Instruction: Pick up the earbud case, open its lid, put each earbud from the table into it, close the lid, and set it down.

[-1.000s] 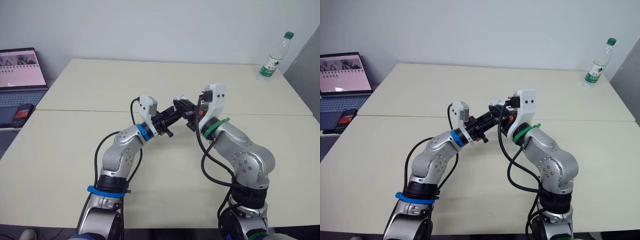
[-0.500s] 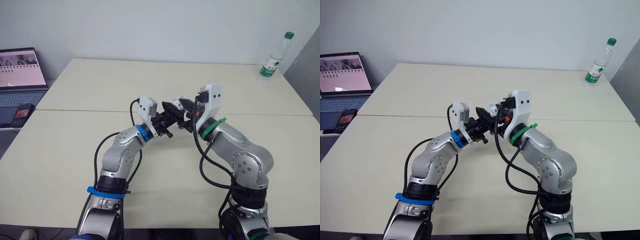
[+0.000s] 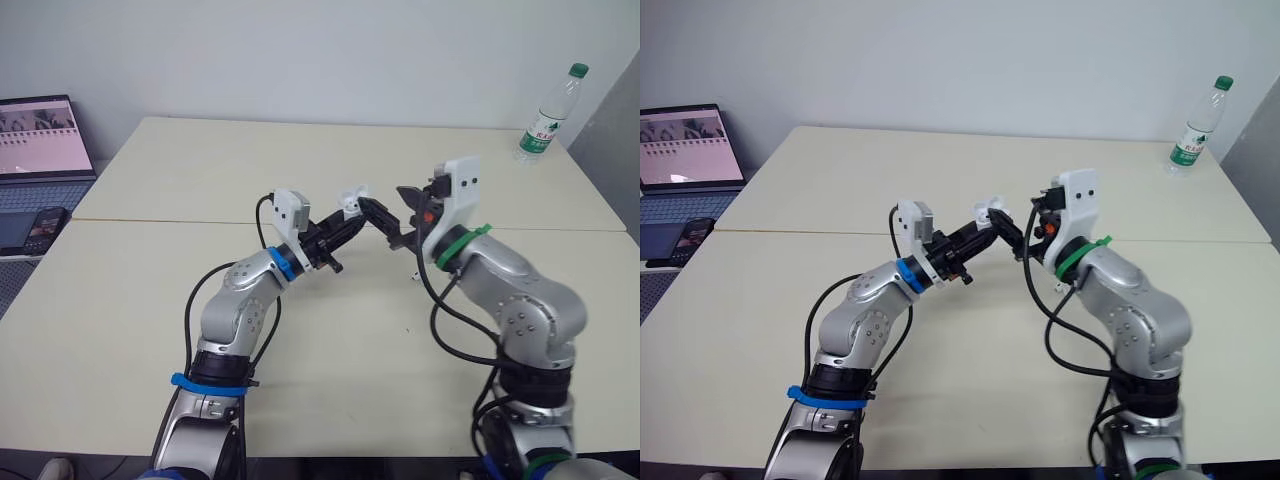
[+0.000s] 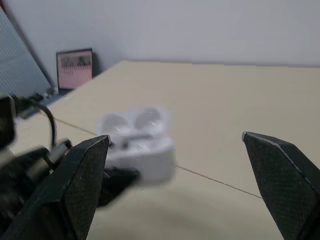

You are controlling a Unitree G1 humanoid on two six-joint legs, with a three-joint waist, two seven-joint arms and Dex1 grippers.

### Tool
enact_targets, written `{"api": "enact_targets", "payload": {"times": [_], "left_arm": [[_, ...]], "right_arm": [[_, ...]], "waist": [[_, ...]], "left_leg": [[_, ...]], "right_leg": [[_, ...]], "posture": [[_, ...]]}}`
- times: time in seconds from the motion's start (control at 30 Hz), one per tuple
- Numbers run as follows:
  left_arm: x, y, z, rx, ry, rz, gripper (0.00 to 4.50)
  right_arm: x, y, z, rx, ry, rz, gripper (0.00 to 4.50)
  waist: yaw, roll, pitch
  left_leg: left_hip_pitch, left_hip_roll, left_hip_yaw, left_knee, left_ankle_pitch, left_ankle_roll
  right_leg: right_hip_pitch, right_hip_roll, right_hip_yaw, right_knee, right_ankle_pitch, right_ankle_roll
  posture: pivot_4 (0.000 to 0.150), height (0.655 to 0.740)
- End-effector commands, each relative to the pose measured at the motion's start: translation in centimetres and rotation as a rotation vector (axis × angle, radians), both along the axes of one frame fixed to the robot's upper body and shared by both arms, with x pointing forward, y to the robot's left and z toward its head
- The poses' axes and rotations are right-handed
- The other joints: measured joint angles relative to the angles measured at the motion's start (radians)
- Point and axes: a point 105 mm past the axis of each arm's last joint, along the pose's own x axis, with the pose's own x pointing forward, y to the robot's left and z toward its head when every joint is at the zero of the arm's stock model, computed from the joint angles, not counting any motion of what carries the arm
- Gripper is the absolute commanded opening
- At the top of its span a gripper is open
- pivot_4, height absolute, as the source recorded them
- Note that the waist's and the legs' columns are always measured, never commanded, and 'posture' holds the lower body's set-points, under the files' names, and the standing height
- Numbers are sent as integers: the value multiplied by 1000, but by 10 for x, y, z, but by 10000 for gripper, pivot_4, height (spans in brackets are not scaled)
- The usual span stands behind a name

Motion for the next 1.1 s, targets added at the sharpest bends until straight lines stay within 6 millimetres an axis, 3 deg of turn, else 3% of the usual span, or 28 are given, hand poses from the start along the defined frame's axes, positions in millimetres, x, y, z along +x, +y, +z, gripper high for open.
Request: {"api": "enact_targets", "payload": {"times": [0.03,0.2,0.37,0.53,0.8,0.9,1.1], "left_arm": [[3,19,12,14,-75,76,8240],[11,48,18,31,-102,149,8240],[-7,51,11,65,-90,72,8240],[-20,51,4,94,-77,46,8240],[-21,50,3,92,-73,63,8240],[-20,50,4,91,-74,66,8240],[-19,49,5,86,-74,65,8240]], "right_arm": [[3,-14,-5,-119,50,11,44390],[9,-40,-42,-295,285,-10,44390],[4,-47,-79,-433,462,2,44390],[6,-47,-94,-474,508,-3,44390],[14,-45,-101,-514,500,-5,44390],[18,-45,-101,-508,488,-19,38680],[19,-44,-102,-505,483,-22,16770]], "waist": [[0,0,0],[-1,0,0],[-1,0,0],[0,0,0],[0,0,0],[0,0,0],[0,0,0]], "left_leg": [[0,0,0,0,0,0],[0,0,1,0,0,0],[-1,0,1,0,0,0],[-2,0,1,0,0,0],[-2,0,0,0,0,0],[-2,0,0,0,0,0],[-2,0,0,0,0,0]], "right_leg": [[0,0,0,0,0,0],[0,0,1,0,0,0],[-1,0,1,-1,0,0],[-2,-1,1,-1,0,0],[-1,-1,0,-1,0,0],[-2,-1,0,-1,0,0],[-1,-1,0,-1,0,0]], "posture": [[1500,7362],[1500,7362],[1500,7362],[1500,7362],[1500,7362],[1500,7362],[1500,7362]]}}
